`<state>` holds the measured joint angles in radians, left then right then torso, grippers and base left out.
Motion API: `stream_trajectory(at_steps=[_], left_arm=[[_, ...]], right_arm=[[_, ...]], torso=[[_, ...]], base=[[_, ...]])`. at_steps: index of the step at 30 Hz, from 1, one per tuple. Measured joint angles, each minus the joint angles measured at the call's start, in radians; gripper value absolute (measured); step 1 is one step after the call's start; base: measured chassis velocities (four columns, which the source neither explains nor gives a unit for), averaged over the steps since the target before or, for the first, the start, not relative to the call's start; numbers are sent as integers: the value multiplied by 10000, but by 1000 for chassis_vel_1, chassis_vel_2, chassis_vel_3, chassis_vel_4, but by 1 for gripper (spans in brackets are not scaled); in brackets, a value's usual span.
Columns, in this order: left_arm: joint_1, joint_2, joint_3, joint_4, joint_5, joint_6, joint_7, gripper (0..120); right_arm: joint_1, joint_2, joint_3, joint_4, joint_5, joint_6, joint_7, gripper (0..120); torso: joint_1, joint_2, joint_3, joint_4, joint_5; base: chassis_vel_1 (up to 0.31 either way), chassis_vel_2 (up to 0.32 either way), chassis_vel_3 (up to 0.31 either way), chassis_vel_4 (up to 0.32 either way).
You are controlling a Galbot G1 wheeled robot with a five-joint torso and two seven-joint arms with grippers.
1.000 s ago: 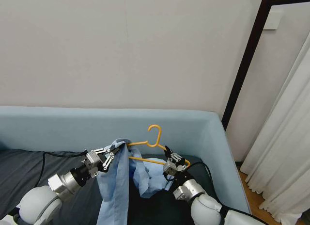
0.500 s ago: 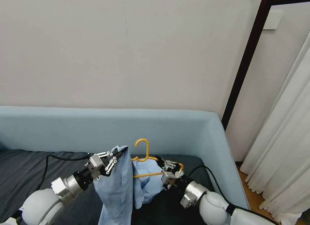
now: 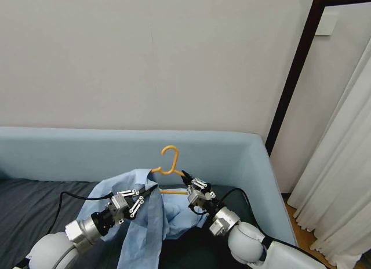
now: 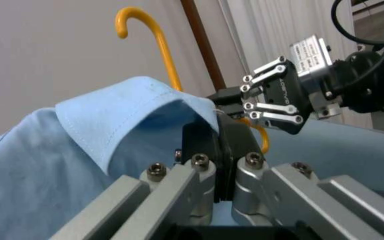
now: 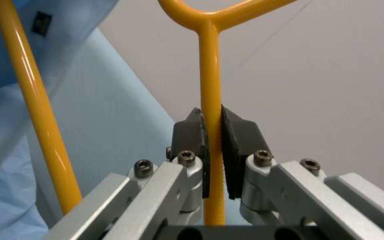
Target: Pick up the clothes from the sofa and hang them on the clothes hanger.
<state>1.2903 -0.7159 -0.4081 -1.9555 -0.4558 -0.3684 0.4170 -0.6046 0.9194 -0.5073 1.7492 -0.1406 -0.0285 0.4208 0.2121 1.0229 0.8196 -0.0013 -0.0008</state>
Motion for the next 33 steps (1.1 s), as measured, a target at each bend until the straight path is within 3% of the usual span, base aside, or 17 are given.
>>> stream_trajectory(at_steps=[9, 15, 17, 20, 23, 25, 33], left_arm=[[7, 50, -115, 332, 117, -346, 51, 0], [165, 288, -374, 758, 343, -1450, -64, 20], [302, 482, -600, 883, 396, -2013, 252, 32], [372, 683, -880, 1034, 459, -2474, 771, 38], [260, 1433, -1713, 1367, -82, -3016, 2093, 53], [179, 1700, -1869, 1402, -399, -3018, 2364, 56], [-999, 4049, -1775, 2122, -3344, -1674, 3698, 88]], right_arm=[[-17, 178, 74, 121, 403, -189, 398, 5], [20, 248, 164, 180, 731, -259, 538, 5], [96, 303, 195, 112, 835, -369, 617, 5], [169, 374, 238, 8, 874, -483, 682, 5], [232, 477, 388, -176, 501, -527, 712, 5], [232, 487, 428, -210, 290, -501, 695, 5], [-171, 646, 802, -355, -1076, -125, 489, 5]], torso=[[0, -1, 0, 1, 0], [0, -1, 0, 0, -2], [0, -1, 0, 2, -1], [0, -1, 0, 3, -2], [0, -1, 0, 3, -1], [0, -2, 0, 2, -1], [1, -2, 0, -1, 1]], base=[[0, 0, 0, 0], [0, 0, 0, 0], [0, 0, 0, 0], [0, 0, 0, 0], [0, 0, 0, 0], [0, 0, 0, 0], [0, 0, 0, 0]])
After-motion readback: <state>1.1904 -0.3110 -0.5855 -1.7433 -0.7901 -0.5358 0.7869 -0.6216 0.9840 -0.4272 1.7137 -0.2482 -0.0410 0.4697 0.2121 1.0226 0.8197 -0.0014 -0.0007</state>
